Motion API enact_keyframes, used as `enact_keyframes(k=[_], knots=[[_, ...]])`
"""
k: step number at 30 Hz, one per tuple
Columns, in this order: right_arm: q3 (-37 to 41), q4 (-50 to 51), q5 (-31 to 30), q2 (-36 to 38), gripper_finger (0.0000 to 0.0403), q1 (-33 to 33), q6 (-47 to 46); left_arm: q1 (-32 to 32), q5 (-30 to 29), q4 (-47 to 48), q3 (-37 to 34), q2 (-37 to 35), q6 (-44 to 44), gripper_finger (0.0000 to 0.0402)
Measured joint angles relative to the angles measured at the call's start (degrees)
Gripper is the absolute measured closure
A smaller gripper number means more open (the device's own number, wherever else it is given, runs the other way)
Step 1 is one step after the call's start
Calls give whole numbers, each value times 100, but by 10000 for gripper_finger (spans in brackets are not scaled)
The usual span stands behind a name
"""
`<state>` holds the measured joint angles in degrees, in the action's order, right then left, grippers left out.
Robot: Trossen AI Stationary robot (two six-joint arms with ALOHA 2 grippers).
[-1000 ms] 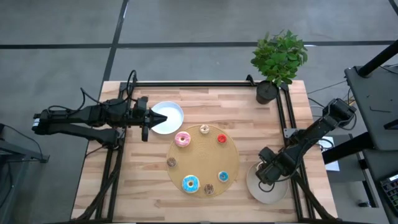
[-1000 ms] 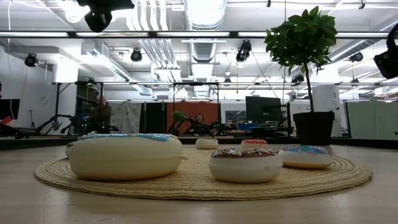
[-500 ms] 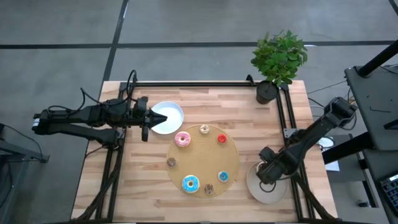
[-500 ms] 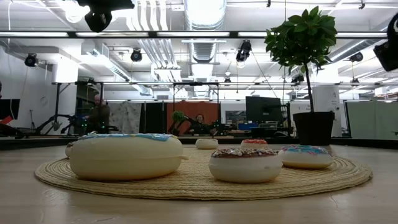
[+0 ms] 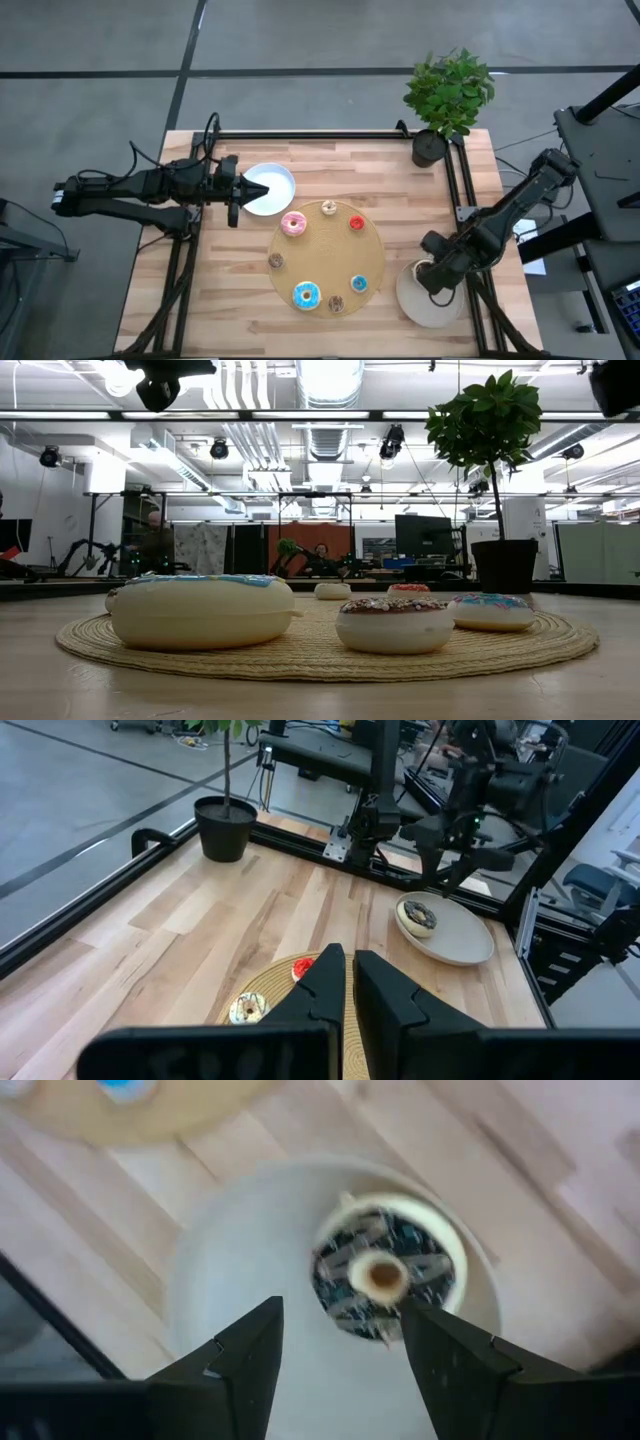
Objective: Pick & Place donuts
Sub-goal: Put the large pink donut into the gray plate
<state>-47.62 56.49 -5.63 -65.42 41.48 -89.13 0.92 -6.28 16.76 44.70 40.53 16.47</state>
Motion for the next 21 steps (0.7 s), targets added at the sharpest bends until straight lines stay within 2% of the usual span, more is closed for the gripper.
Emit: enact_keyframes(k=[3, 8, 21], knots=[[-152, -7, -370, 7, 209, -108, 187, -1, 0, -1, -1, 0, 0, 402], [-469, -34, -498, -147, 209, -484, 696, -1, 0, -1, -1, 0, 0, 402], [-1713, -208, -503, -1071, 209, -1574, 3279, -1, 116, -1, 0, 0, 2, 402]])
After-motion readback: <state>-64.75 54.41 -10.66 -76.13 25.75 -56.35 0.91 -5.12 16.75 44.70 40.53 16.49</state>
